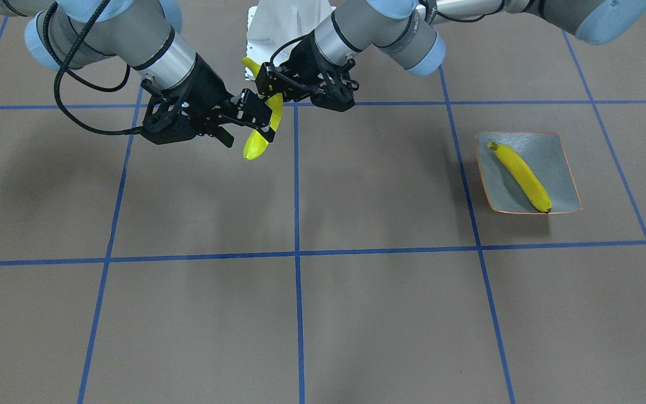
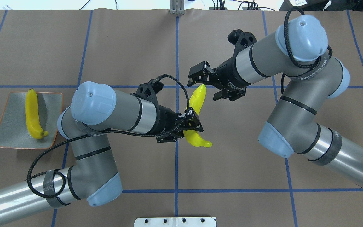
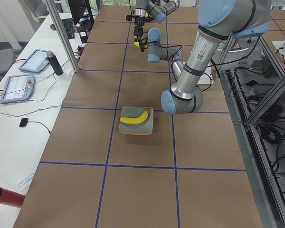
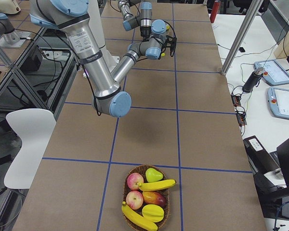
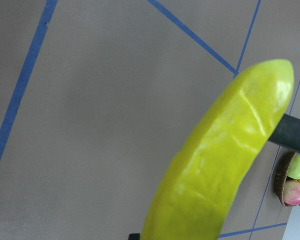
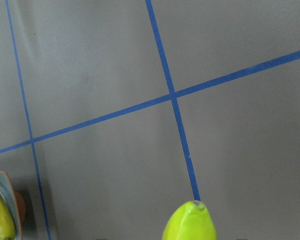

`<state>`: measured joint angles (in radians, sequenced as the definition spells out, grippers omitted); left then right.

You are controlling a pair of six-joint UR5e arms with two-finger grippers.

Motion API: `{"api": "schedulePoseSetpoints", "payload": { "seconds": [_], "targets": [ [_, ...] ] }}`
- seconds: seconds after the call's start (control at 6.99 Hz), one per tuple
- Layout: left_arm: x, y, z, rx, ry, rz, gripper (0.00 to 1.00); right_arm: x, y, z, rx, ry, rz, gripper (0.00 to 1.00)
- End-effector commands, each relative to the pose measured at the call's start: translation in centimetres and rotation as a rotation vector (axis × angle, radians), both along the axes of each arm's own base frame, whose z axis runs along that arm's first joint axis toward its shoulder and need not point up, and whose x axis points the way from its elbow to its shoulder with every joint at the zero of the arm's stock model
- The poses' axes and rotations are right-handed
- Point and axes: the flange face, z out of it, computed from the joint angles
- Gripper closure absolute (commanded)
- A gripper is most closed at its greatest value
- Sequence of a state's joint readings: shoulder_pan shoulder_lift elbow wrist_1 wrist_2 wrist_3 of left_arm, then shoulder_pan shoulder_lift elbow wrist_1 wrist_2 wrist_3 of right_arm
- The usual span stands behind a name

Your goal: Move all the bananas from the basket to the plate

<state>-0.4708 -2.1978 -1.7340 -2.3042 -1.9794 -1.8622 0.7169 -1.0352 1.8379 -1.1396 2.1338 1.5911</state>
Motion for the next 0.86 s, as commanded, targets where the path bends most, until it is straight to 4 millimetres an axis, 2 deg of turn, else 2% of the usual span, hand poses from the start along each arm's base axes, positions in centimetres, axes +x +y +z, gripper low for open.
{"api": "schedulePoseSetpoints", "payload": {
  "seconds": [0.0, 0.14, 0.29, 0.43, 0.57, 0.72],
  "targets": [
    [-4.8, -2.2, 6.9, -0.043, -0.078, -0.074, 1.0, 0.7, -0.5, 1.0, -0.018, 0.011, 0.017, 0.0],
    [-8.6, -4.2, 11.2, -0.078, -0.13, -0.13, 1.0, 0.7, -0.6, 1.6, -0.022, 0.023, 0.032, 0.0],
    [-12.5, -4.9, 15.4, -0.104, -0.175, -0.178, 1.0, 0.9, -0.7, 1.8, -0.024, 0.025, 0.035, 0.0],
    [-16.8, -4.8, 21.1, -0.125, -0.207, -0.218, 1.0, 1.2, -1.1, 2.0, -0.029, 0.032, 0.045, 0.0],
    [-21.2, -3.8, 26.3, -0.12, -0.188, -0.207, 1.0, 1.7, -1.4, 3.1, -0.039, 0.046, 0.057, 0.0],
    [-24.9, -4.1, 30.4, -0.073, -0.194, -0.155, 1.0, 1.8, -1.5, 3.3, -0.041, 0.048, 0.06, 0.0]
  ]
}}
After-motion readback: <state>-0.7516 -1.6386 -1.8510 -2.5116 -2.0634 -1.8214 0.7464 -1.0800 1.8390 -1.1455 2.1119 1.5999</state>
